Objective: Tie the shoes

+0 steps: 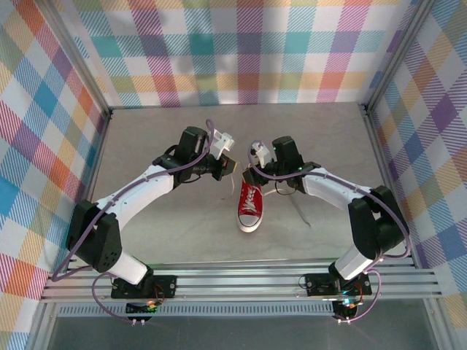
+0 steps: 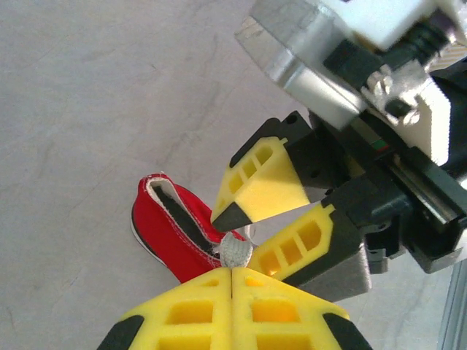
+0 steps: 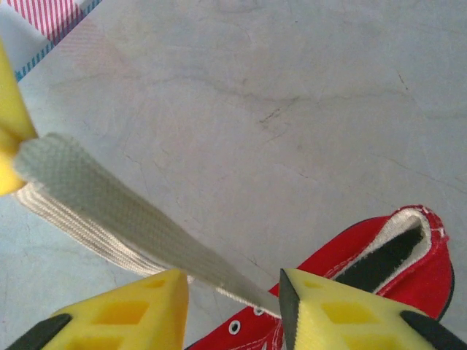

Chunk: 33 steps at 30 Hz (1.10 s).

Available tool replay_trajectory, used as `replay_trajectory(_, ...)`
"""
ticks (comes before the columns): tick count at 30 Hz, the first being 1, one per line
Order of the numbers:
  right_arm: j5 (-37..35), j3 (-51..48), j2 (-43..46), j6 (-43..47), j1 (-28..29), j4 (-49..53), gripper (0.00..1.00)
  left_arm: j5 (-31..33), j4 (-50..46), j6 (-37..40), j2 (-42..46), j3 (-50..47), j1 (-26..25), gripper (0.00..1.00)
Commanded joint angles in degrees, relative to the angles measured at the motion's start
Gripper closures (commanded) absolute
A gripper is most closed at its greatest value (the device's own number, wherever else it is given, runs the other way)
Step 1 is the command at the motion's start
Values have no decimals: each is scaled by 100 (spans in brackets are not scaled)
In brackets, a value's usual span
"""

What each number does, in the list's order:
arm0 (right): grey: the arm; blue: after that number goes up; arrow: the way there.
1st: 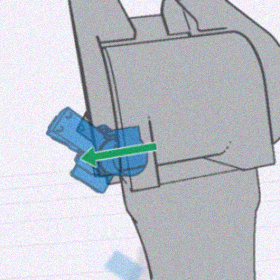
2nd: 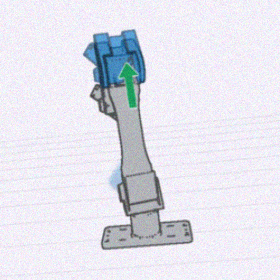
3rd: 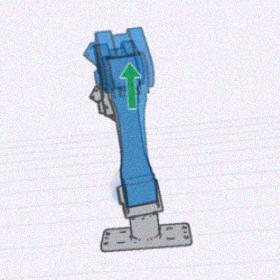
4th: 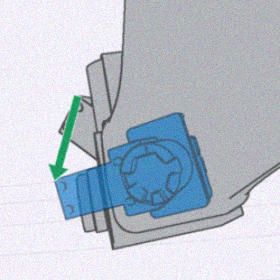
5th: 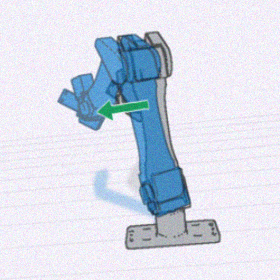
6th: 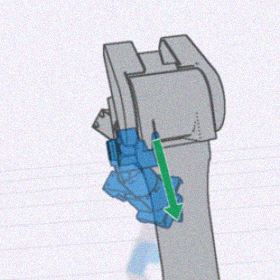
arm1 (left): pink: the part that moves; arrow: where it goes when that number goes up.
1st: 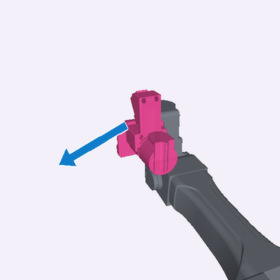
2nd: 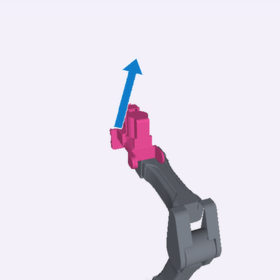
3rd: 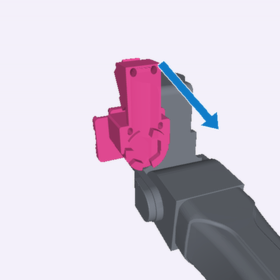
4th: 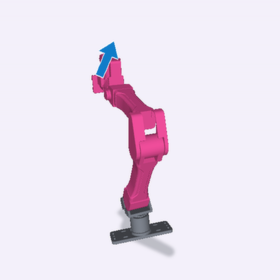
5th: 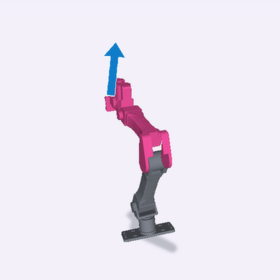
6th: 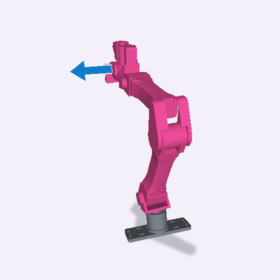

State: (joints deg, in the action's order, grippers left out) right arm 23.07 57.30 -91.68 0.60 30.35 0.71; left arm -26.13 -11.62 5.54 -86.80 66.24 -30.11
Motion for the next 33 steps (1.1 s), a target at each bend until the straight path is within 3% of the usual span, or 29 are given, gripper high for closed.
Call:
replay_trajectory(1, 90, 172, -88, 217, 60, -197, 84, -191, 160, -53, 146, 100, 79, 100)
replay_trajectory(4, -99, 38, 111, 161, 59, -285, 100, -154, 101, -5, 146, 36, 93, 100)
replay_trajectory(9, -587, -396, 724, -85, 59, -536, 100, -211, 130, 70, 142, -228, 102, 100)
replay_trajectory(10, -667, -457, 817, -135, 59, -546, 100, -250, 173, 70, 145, -286, 102, 97)
replay_trajectory(13, -742, -557, 988, -216, 57, -526, 100, -397, 310, 79, 146, -420, 98, 71)
replay_trajectory(16, -691, -578, 1020, -251, 61, -480, 100, -446, 441, 103, 131, -483, 93, 63)
replay_trajectory(25, -523, -606, 993, -289, 59, -437, 100, -877, 1373, 270, -44, -729, 37, 62)
replay_trajectory(33, -512, -568, 973, -280, 58, -327, 100, -954, 1516, 504, -391, -672, -150, 61)
